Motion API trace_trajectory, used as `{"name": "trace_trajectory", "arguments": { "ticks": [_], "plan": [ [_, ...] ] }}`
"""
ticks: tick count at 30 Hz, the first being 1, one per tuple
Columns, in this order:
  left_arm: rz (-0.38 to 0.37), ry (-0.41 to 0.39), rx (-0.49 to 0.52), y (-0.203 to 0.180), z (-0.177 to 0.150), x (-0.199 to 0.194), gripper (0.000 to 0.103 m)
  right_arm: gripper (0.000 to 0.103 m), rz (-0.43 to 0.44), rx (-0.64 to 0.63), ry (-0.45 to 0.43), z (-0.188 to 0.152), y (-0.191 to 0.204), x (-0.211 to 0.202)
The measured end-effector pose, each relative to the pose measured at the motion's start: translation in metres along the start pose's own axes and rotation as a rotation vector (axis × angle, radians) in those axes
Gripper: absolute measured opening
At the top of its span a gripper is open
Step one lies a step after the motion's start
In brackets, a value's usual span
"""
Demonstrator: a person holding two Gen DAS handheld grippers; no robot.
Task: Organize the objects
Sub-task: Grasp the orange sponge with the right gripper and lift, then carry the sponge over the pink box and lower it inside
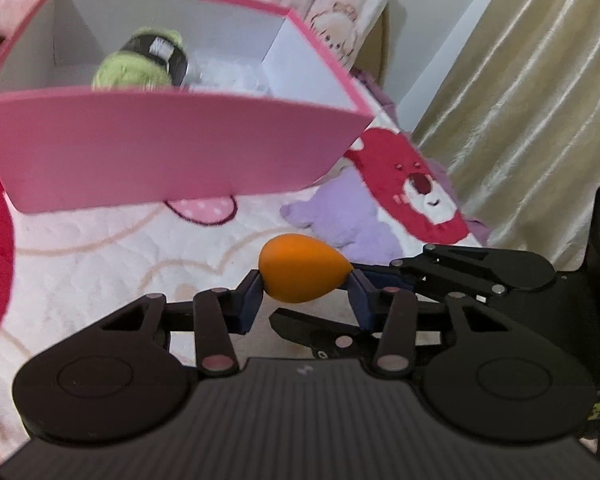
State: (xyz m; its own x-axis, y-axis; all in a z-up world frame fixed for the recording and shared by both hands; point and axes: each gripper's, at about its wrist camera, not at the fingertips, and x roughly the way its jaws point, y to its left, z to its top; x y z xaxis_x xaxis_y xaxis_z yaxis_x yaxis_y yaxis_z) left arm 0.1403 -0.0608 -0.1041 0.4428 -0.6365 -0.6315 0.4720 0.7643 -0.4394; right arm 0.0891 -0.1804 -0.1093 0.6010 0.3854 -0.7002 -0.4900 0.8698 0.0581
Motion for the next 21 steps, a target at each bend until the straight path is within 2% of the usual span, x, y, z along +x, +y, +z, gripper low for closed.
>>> {"name": "trace_trajectory", "arguments": {
  "ticks": [10, 14, 21],
  "plan": [
    [-0.006, -0.019, 0.035, -0.024, 0.005, -0.058, 0.043, 0.05, 0.026, 0.02, -0.038, 0.012, 0.015, -0.042],
    [0.018, -0.005, 0.056, -0.035, 0.007, -0.081, 0.042, 0.05, 0.03, -0.004, -0.051, 0.014, 0.029, -0.058],
    [0.043, -0.027, 0.04, -0.043, 0.007, -0.117, 0.042, 0.049, 0.013, -0.062, -0.092, 0.022, 0.054, -0.084]
  ]
}}
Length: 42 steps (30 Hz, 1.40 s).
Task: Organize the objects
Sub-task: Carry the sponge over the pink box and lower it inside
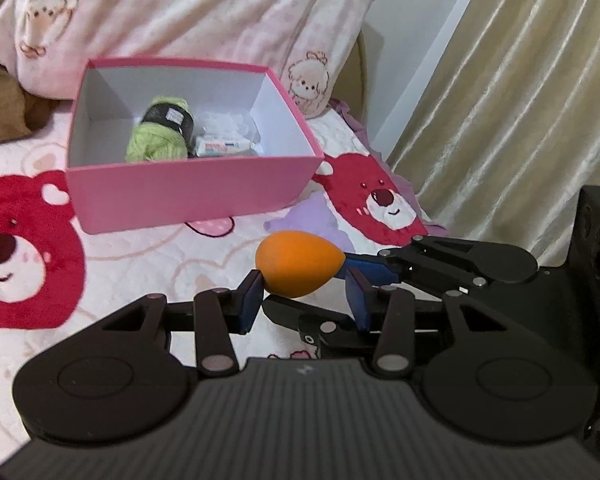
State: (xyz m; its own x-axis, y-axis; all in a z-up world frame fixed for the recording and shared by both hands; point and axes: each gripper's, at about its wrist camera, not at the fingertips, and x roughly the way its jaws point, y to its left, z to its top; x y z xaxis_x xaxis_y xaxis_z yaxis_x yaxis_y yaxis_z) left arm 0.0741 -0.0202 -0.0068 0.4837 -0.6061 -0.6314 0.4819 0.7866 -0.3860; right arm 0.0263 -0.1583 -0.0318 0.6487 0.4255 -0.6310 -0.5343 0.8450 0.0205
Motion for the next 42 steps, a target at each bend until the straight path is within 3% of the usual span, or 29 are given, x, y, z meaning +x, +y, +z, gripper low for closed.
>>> {"name": "trace_trajectory", "arguments": {
  "ticks": [11, 18, 22, 28, 38, 42],
  "plan": [
    [0.041, -0.015, 0.07, -0.017, 0.059, -0.037, 0.042, 0.049, -0.013, -0.048, -0.065, 0.058, 0.001, -0.026],
    [0.078, -0.033, 0.1, -0.015, 0.116, -0.025, 0.042, 0.049, -0.018, -0.062, -0.076, 0.104, -0.021, -0.012],
    [0.109, -0.029, 0.102, -0.002, 0.151, 0.006, 0.043, 0.049, -0.025, -0.044, -0.072, 0.129, -0.042, 0.012],
    [0.087, 0.017, 0.056, 0.037, 0.184, 0.077, 0.044, 0.049, -0.044, -0.012, -0.019, 0.146, -0.084, 0.074],
    [0.062, 0.079, -0.069, 0.097, 0.199, 0.177, 0.044, 0.048, -0.042, 0.111, 0.057, 0.144, -0.139, 0.179],
    [0.109, 0.129, -0.065, 0.105, 0.21, 0.208, 0.044, 0.048, -0.051, 0.186, 0.072, 0.142, -0.155, 0.209]
  ]
}}
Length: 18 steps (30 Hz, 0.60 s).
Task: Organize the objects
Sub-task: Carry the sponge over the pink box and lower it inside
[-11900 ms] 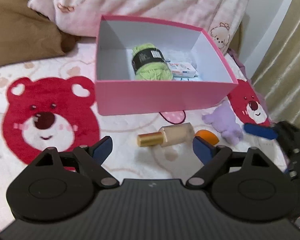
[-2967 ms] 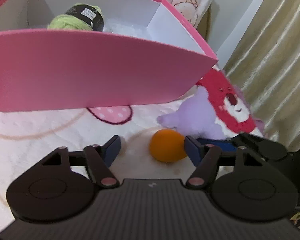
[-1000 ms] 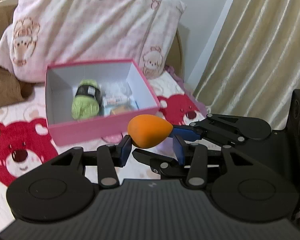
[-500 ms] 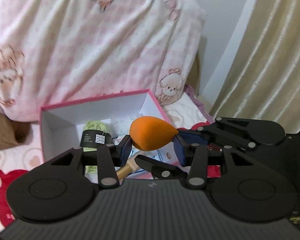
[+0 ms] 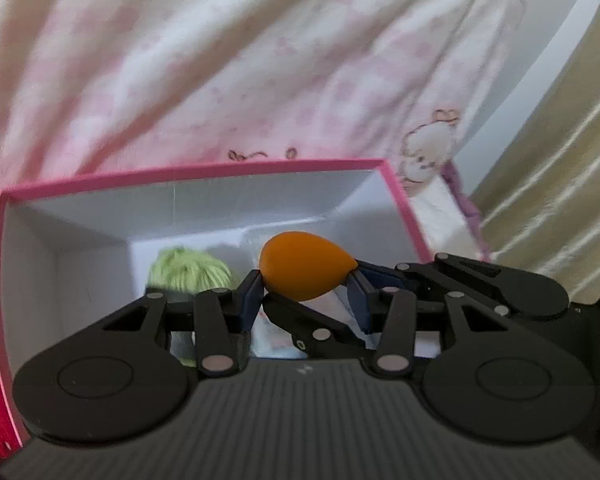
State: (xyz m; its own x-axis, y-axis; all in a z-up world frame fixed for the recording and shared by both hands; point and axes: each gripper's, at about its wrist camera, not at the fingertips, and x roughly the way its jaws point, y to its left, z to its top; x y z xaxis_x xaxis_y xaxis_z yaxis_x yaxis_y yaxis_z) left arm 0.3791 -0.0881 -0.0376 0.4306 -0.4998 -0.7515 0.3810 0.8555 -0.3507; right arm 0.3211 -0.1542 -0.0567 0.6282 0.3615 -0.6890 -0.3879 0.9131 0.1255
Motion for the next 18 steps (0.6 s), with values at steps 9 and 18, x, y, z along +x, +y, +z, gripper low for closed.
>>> {"name": "trace_trajectory", "arguments": {
  "ticks": [9, 18],
  "plan": [
    [0.055, 0.045, -0.006, 0.016, 0.017, 0.031, 0.046, 0.048, 0.063, 0.125, 0.062, 0.008, -0.02, 0.039],
    [0.109, 0.008, -0.039, 0.016, 0.014, 0.009, 0.071, 0.051, 0.066, 0.173, 0.056, 0.007, -0.022, 0.026]
  ]
}}
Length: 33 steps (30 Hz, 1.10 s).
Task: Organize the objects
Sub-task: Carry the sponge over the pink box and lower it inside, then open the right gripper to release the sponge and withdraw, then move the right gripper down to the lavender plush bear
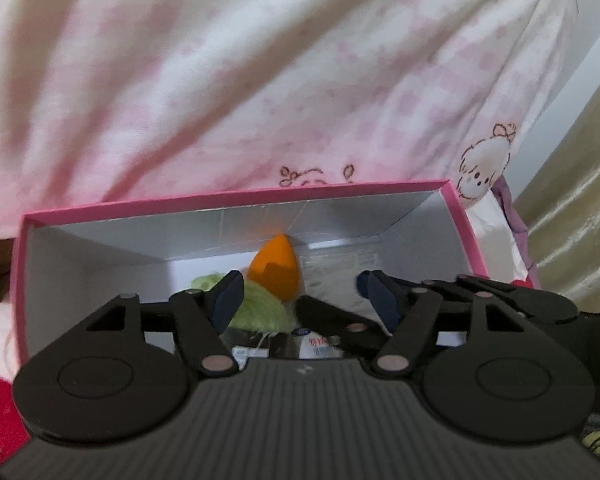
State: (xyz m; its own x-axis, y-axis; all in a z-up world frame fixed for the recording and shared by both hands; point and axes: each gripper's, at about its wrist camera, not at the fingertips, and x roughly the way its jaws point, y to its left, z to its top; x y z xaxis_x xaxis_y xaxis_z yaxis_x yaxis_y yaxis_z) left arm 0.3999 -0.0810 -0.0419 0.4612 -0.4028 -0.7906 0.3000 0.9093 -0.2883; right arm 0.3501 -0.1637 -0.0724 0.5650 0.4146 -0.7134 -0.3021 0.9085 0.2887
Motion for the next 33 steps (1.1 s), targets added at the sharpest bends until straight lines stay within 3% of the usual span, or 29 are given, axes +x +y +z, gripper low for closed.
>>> {"name": "trace_trajectory", "arguments": {
  "ticks": [3, 8, 15, 24, 33],
  "plan": [
    [0.011, 0.005, 0.003, -0.007, -0.004, -0.02, 0.075, 0.051, 0.011, -0.014, 0.002, -0.004, 0.007, -0.02],
    [0.09, 0.0, 0.029, -0.027, -0.013, -0.065, 0.083, 0.052, -0.019, -0.093, -0.007, -0.009, 0.028, -0.07],
    [0.126, -0.013, 0.125, -0.052, -0.03, -0.139, 0.086, 0.062, -0.008, -0.134, -0.002, -0.017, 0.043, -0.147],
    [0.08, -0.012, 0.187, -0.071, -0.072, -0.225, 0.09, 0.073, 0.0, -0.223, -0.027, -0.04, 0.061, -0.234],
    [0.019, 0.042, 0.189, -0.086, -0.131, -0.247, 0.09, 0.077, -0.005, -0.277, -0.053, -0.093, 0.061, -0.285]
  ]
}}
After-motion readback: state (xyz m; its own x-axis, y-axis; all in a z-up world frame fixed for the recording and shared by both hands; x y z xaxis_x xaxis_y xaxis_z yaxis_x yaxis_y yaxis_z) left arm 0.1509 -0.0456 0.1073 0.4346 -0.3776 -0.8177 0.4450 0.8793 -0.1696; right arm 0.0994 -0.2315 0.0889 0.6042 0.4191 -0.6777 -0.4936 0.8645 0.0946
